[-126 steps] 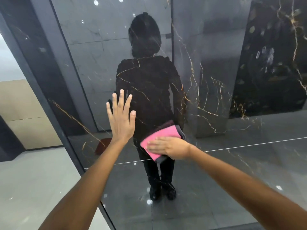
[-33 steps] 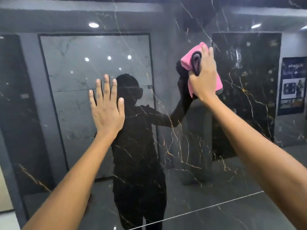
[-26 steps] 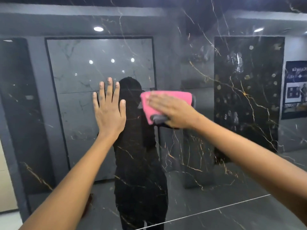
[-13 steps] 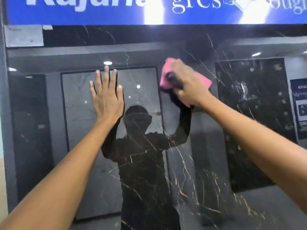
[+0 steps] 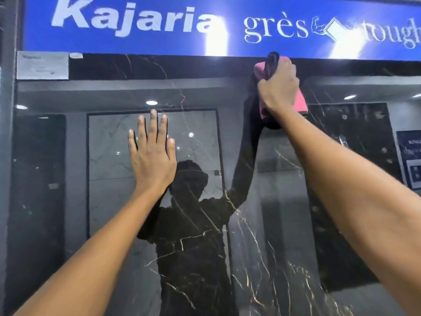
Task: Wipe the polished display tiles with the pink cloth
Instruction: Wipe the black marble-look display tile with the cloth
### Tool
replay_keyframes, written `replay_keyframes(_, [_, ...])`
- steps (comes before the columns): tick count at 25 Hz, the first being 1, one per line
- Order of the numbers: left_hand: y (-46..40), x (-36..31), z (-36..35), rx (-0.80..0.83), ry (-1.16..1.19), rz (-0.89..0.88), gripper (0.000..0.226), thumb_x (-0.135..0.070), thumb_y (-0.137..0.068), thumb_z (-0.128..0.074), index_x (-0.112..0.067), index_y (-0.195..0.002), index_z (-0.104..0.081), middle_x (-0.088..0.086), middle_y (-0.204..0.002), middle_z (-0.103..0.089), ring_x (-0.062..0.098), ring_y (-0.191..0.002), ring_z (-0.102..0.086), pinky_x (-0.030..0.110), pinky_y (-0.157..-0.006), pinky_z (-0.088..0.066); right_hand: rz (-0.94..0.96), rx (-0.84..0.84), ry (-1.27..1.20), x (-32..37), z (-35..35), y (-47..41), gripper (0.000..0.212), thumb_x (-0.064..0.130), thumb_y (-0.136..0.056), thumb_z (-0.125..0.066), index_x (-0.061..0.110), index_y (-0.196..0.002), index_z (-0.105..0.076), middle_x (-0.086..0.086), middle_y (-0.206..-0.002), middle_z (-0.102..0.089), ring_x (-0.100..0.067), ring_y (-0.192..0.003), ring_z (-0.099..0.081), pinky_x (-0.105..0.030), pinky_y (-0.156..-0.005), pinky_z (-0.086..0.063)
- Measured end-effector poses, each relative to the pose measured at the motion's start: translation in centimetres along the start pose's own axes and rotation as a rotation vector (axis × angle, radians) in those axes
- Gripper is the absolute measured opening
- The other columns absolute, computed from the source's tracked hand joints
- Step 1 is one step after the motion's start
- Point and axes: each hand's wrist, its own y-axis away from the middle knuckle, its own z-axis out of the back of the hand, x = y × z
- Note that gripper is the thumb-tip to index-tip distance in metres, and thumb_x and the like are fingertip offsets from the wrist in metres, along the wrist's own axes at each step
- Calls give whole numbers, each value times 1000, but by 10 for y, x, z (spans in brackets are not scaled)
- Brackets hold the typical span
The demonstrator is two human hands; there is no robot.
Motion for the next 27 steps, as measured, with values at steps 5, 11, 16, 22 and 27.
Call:
replay_keyframes(5, [-1,-2,4,1,23,16,59,-31,-103,-30,-18,-156,-8,-3,-164,1,21,-151,3,41,-120,6,846,448,159,83,-53,75,66,15,-81,-52,7,-144,-37,-14,-152,-33,-26,-141,-28,-33,-117,-14])
replay_keyframes(11, [0,-2,5,35,11,2,57,-33,-105,-30,-19,-156,-8,-2,-163,0,21,-151,4,43,-120,5,120,47,24,22,-12,-4,55,20,-71,-45,9,-125,-48,-12,-125,-49,-31,-114,-48,-33,-97,-34])
replay_keyframes(16, [-2,-35,15,3,74,2,59,-41,-100,-22,-14,-152,-27,3,-162,-18,22,-150,-6,38,-118,14,1089,447,75,-13,-30,83,56,26,-83,-51,3,-134,-53,-19,-138,-49,-33,-129,-45,-34,-111,-30])
replay_keyframes(22, [-20,-120,-7,34,147,-68,60,-47,-98,-18,-25,-154,-21,-5,-163,-10,19,-151,0,36,-116,13,385,141,96,-56,20,-78,65,8,-83,-53,15,-146,-39,-8,-150,-37,-28,-138,-32,-29,-113,-21])
replay_keyframes(27, [-4,-128,-29,72,-64,-38,60,-46,-100,-11,-24,-155,-7,-3,-163,2,23,-150,6,43,-119,7,937,383,-45,-112,9,26,70,13,-68,-53,8,-137,-51,-13,-146,-45,-35,-139,-35,-47,-115,-26])
